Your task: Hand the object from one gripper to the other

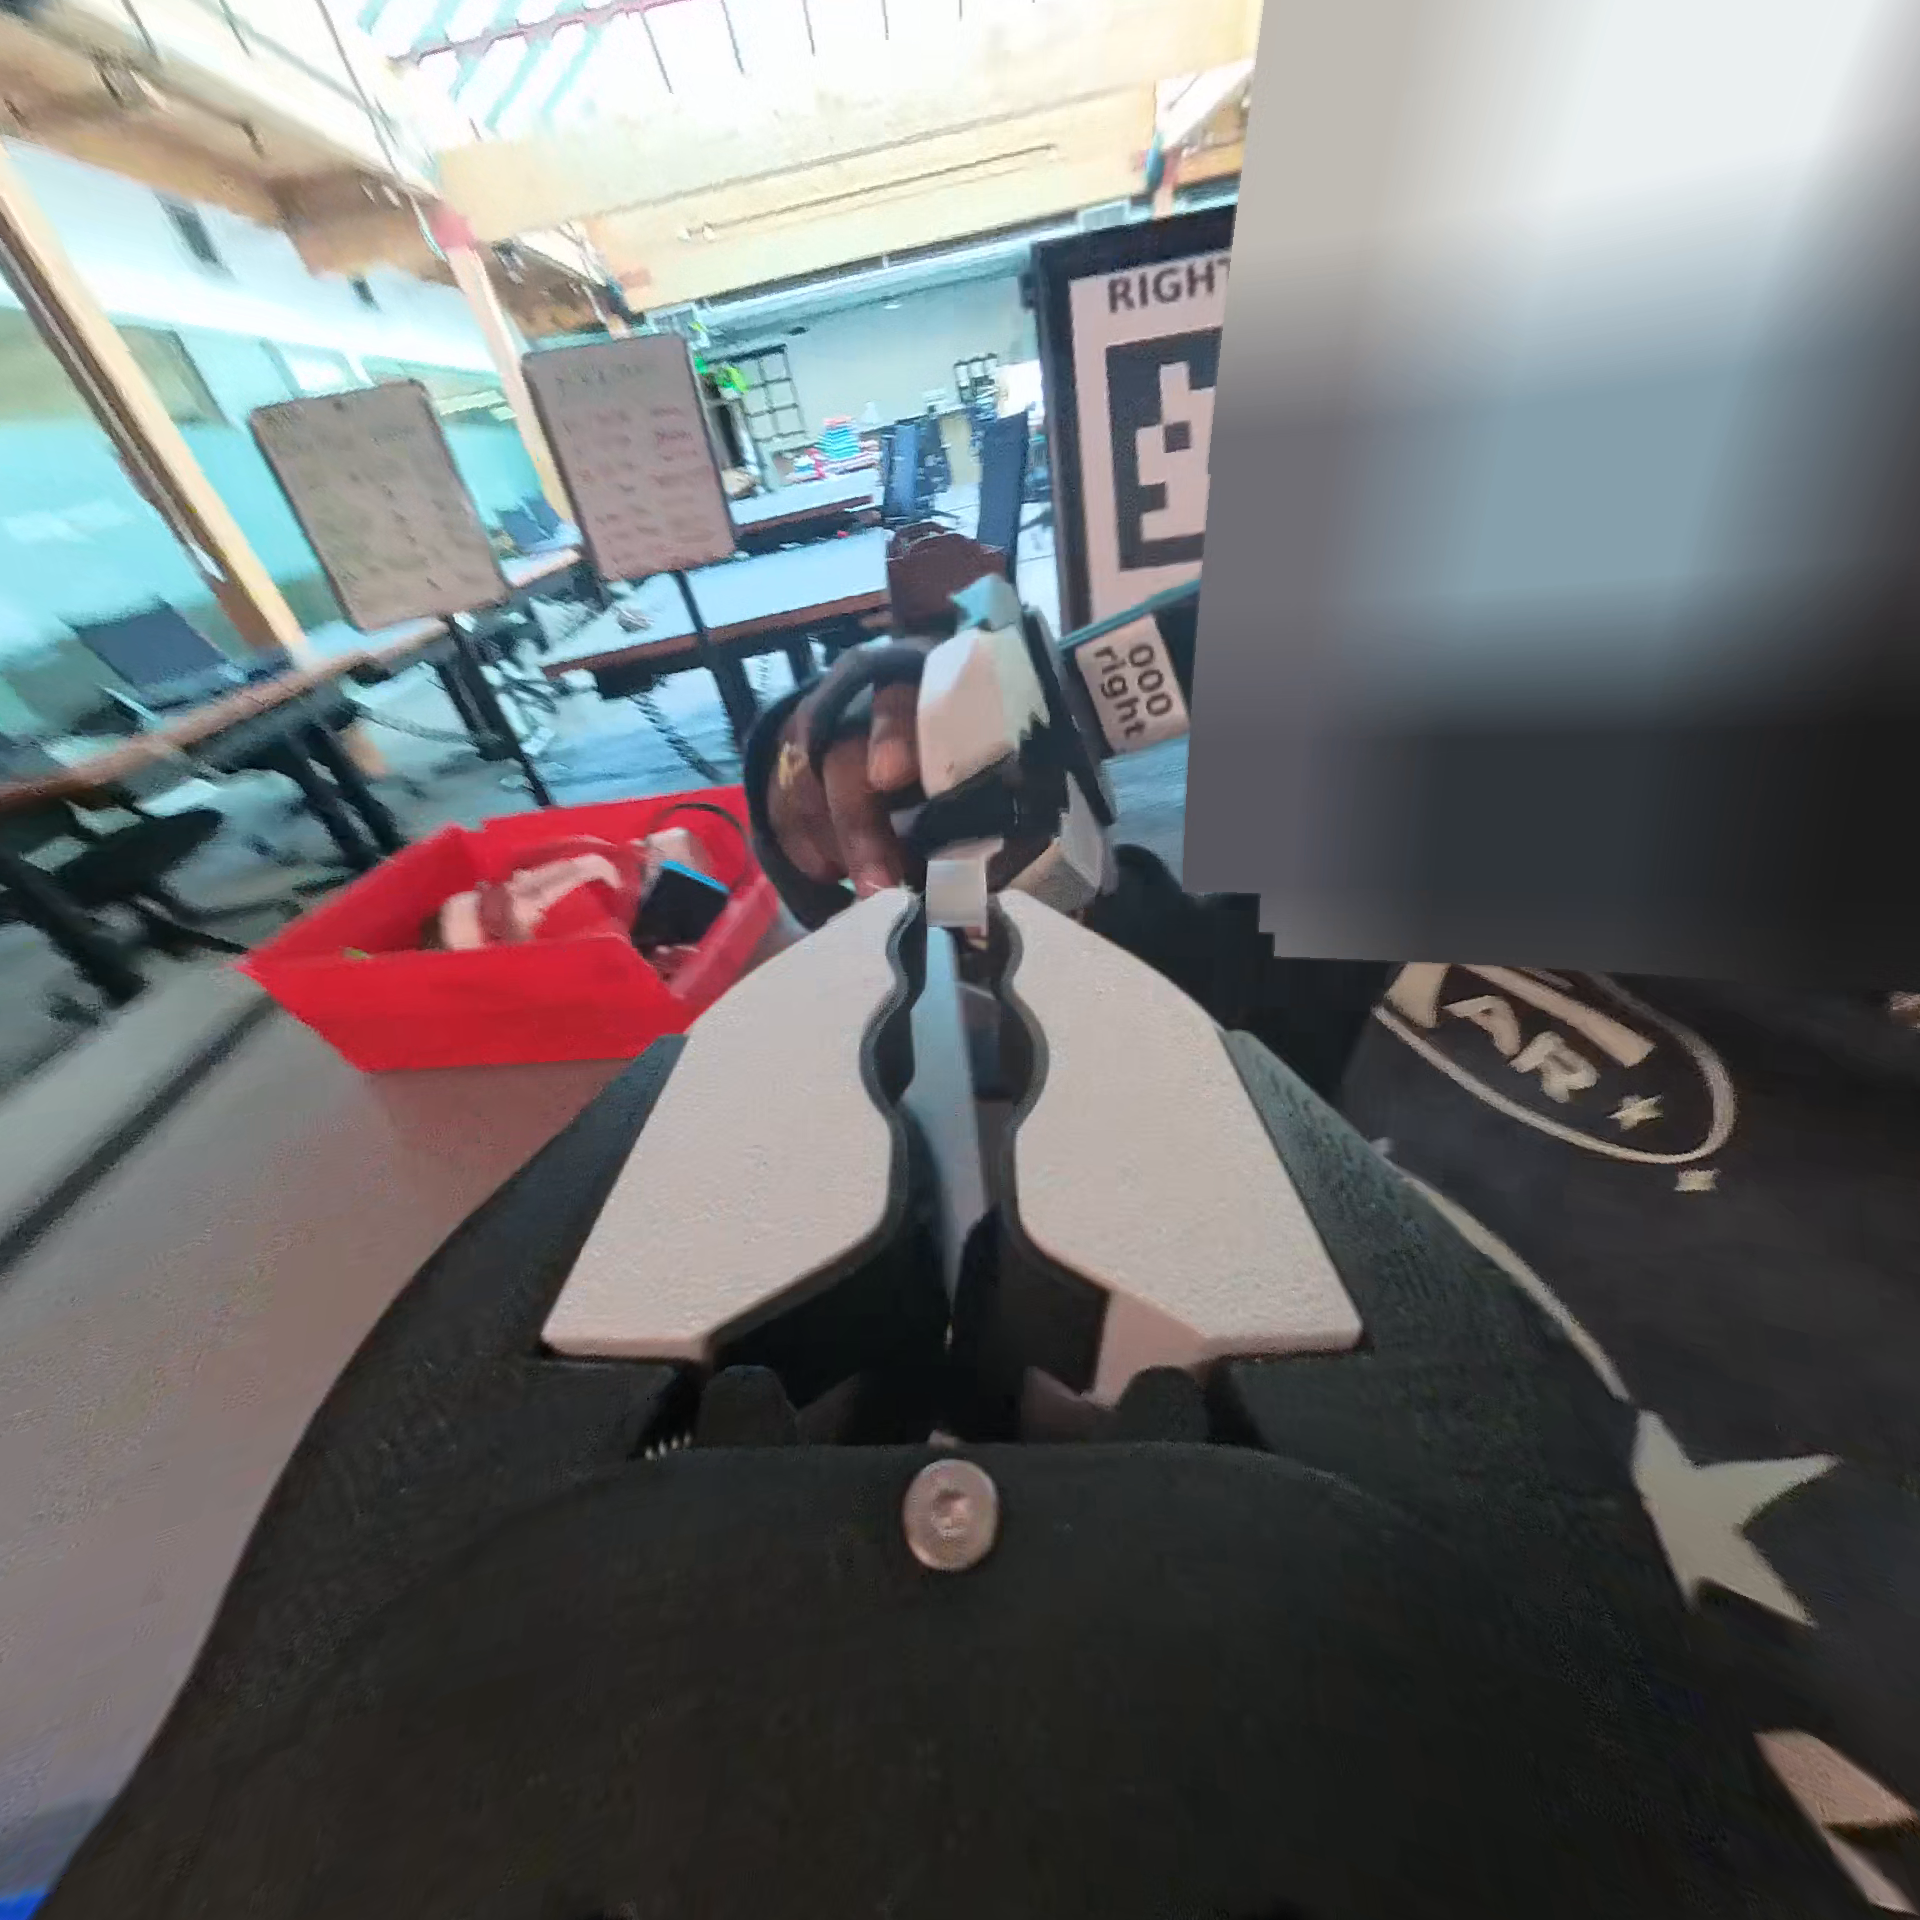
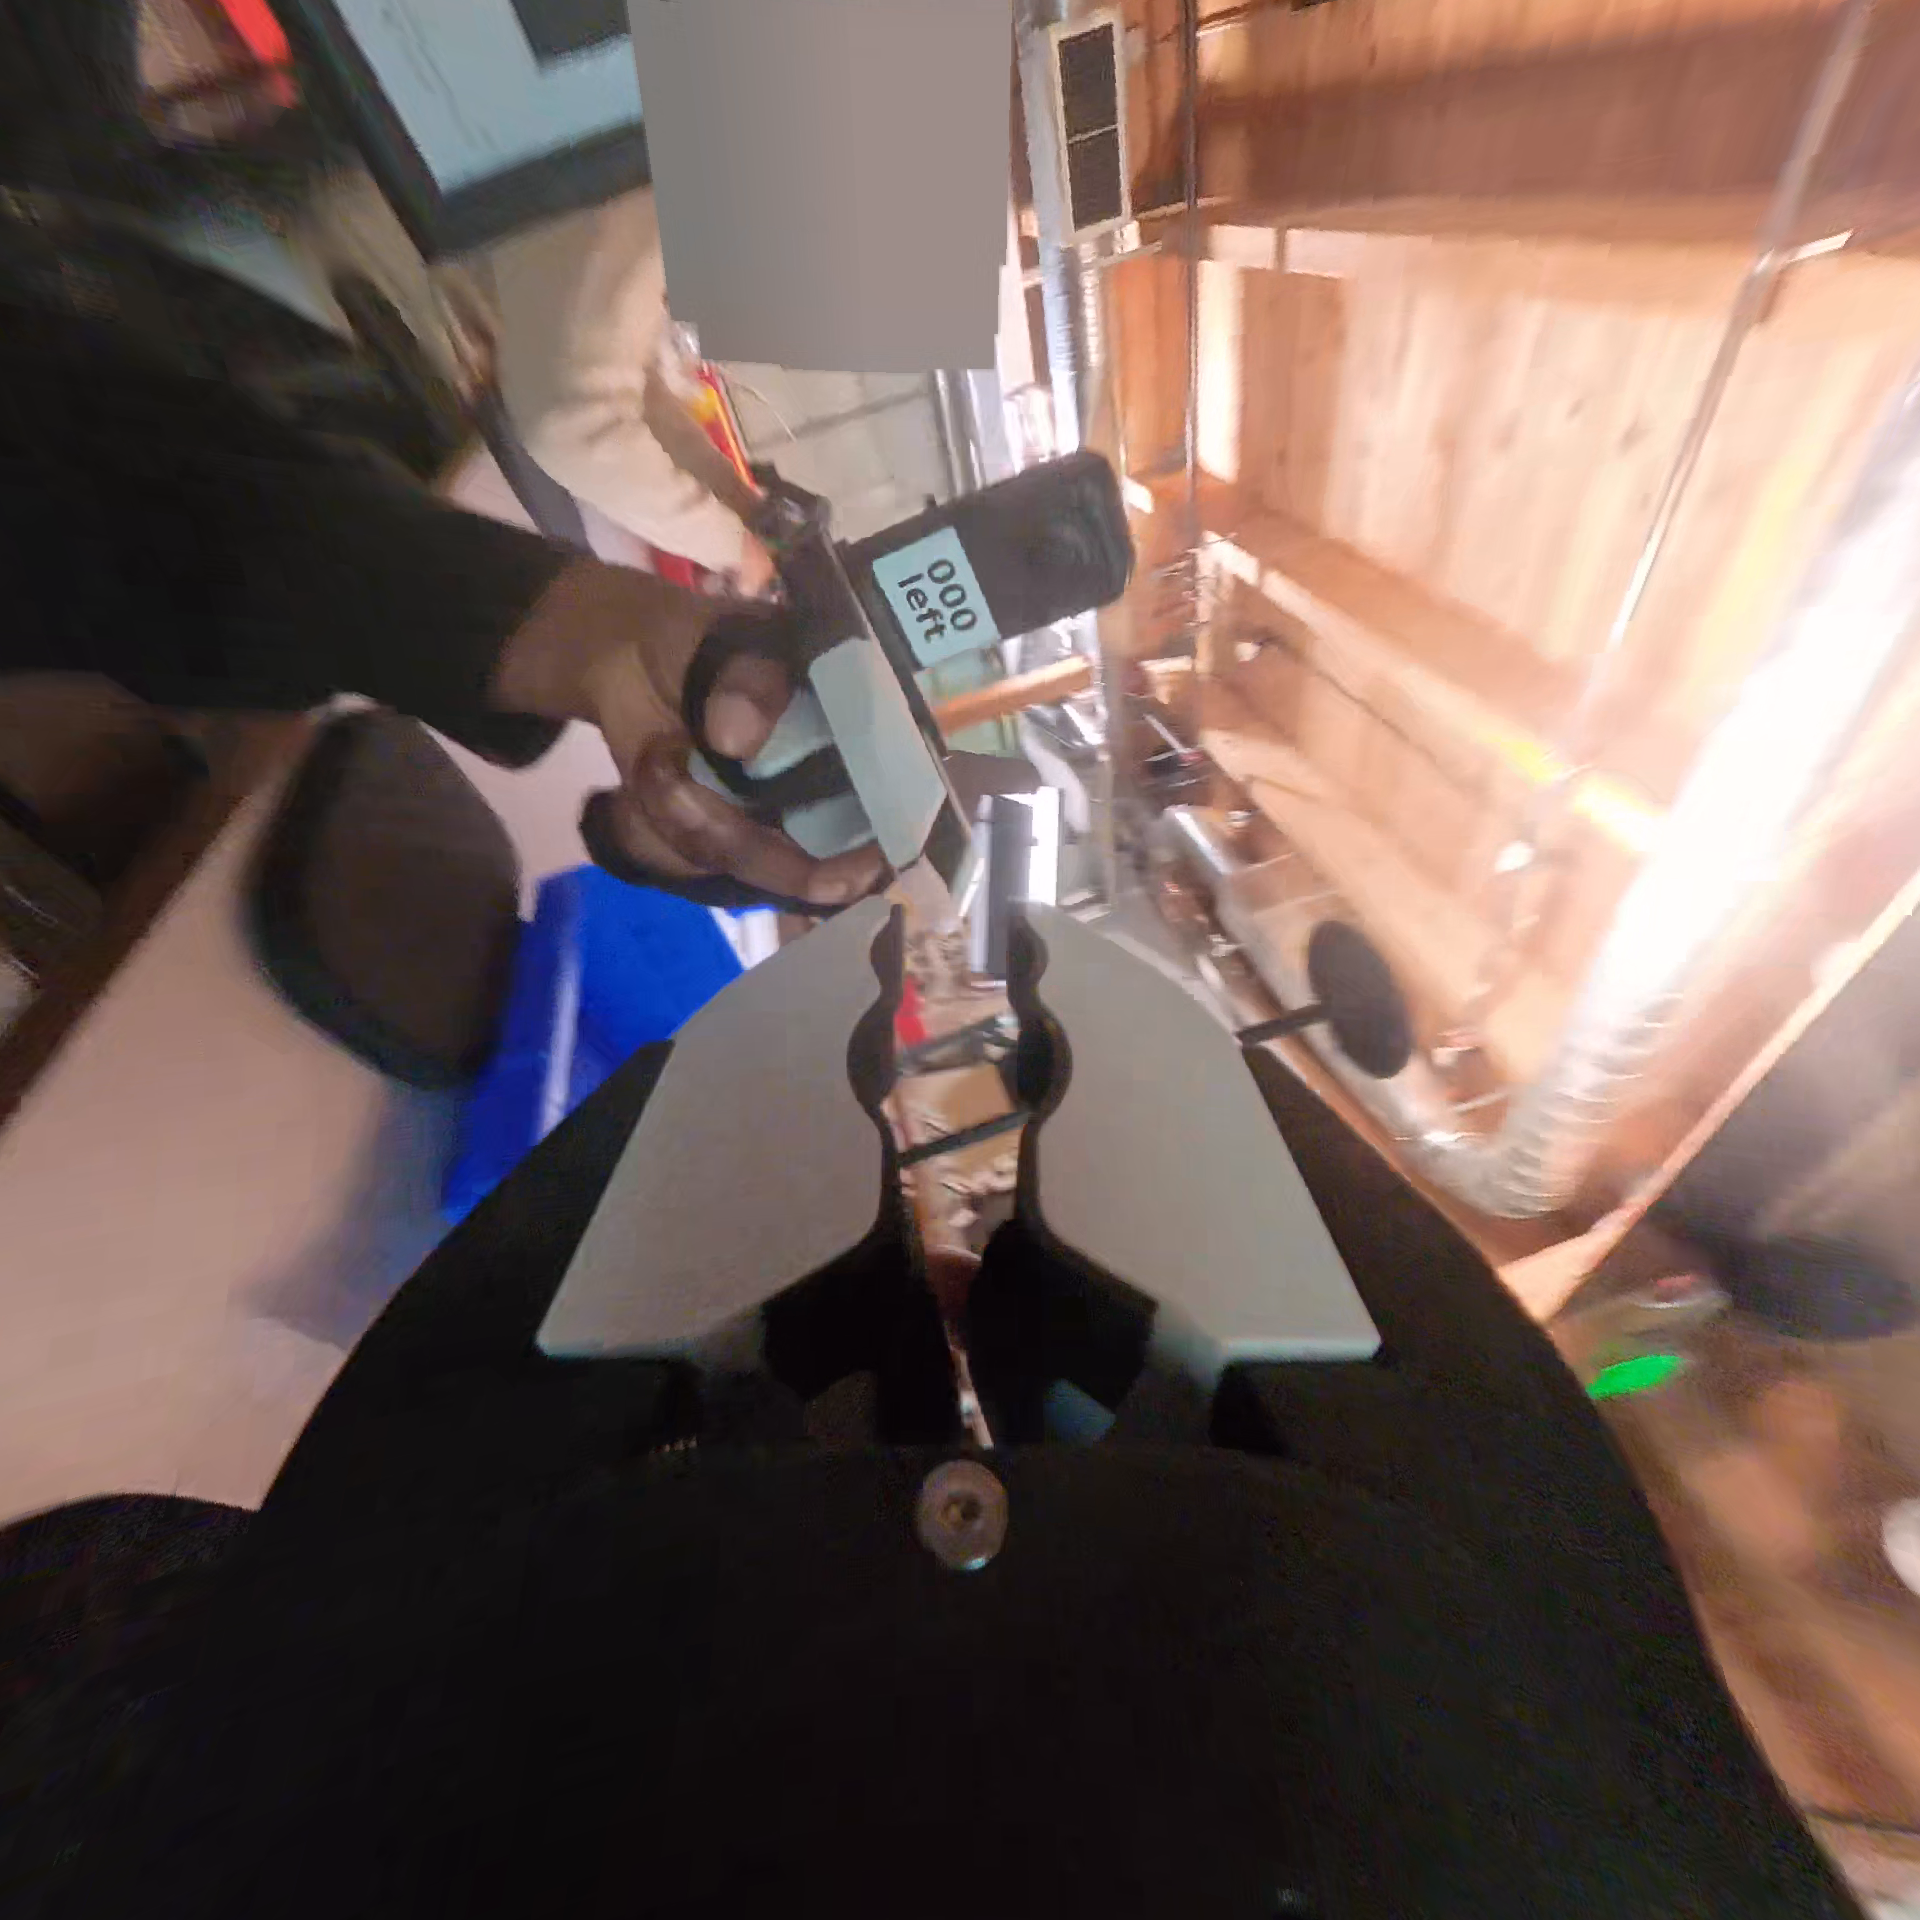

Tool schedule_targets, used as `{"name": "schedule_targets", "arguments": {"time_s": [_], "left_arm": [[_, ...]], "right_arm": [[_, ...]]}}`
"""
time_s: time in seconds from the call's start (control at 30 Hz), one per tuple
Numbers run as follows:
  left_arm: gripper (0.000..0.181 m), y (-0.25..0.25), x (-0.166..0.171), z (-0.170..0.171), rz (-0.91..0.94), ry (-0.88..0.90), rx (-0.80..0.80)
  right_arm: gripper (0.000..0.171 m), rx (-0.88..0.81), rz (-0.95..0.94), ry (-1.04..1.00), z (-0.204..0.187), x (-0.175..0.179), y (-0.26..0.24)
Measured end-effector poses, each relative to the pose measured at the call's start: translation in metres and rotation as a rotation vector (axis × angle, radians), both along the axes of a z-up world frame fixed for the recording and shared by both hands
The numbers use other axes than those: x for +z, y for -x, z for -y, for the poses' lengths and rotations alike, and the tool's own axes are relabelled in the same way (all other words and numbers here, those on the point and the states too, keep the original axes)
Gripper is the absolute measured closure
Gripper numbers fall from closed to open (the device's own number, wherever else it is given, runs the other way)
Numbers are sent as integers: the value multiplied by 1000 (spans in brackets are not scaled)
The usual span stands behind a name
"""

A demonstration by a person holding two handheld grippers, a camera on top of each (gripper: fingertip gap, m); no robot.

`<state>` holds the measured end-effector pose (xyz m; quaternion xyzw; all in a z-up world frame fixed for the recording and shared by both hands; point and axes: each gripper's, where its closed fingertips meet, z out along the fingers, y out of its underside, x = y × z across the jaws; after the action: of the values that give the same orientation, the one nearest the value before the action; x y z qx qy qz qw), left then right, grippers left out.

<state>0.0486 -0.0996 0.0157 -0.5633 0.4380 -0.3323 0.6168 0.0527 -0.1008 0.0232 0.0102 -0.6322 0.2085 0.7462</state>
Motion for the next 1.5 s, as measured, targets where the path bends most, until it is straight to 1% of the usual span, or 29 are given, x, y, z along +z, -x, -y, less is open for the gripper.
{"name": "schedule_targets", "arguments": {"time_s": [0.1,0.2,0.37,0.43,0.5,0.57,0.63,0.7,0.77,0.87,0.97,1.2,1.3,1.37,1.43,1.5], "left_arm": [[171,0,-7,0,9,98,-50],[171,-2,-11,0,-4,134,-64],[171,-5,-15,4,-33,140,-83],[170,-5,-15,4,-38,110,-81],[167,-5,-8,5,-23,-20,-73],[159,-3,0,7,-35,-229,-26],[158,0,-1,5,-134,-438,65],[159,-1,-5,3,-255,-581,133],[162,-4,-8,0,-315,-634,179],[170,-10,-7,-1,-307,-652,180],[176,-12,-8,1,-296,-638,152],[176,-13,-10,2,-293,-614,126],[177,-11,-9,1,-250,-478,106],[177,-7,-4,-3,-173,-342,106],[177,-3,-2,-2,-80,-178,54],[178,-2,0,1,2,-45,-18]], "right_arm": [[156,-56,4,-84,-1,-6,5],[160,-49,36,-110,2,-13,7],[165,-74,68,-147,2,-20,10],[166,-69,108,-118,2,-22,10],[166,-48,110,-64,2,-18,8],[166,-12,131,25,1,-13,6],[166,48,181,139,3,-10,3],[166,102,239,234,4,-10,2],[166,136,278,286,6,-11,1],[166,153,320,324,7,-13,2],[166,155,329,338,7,-13,1],[166,166,356,356,8,-15,1],[164,151,326,335,6,-14,2],[150,125,267,276,3,-12,1],[145,97,171,177,3,-8,0],[144,67,84,77,6,-4,-2]]}}
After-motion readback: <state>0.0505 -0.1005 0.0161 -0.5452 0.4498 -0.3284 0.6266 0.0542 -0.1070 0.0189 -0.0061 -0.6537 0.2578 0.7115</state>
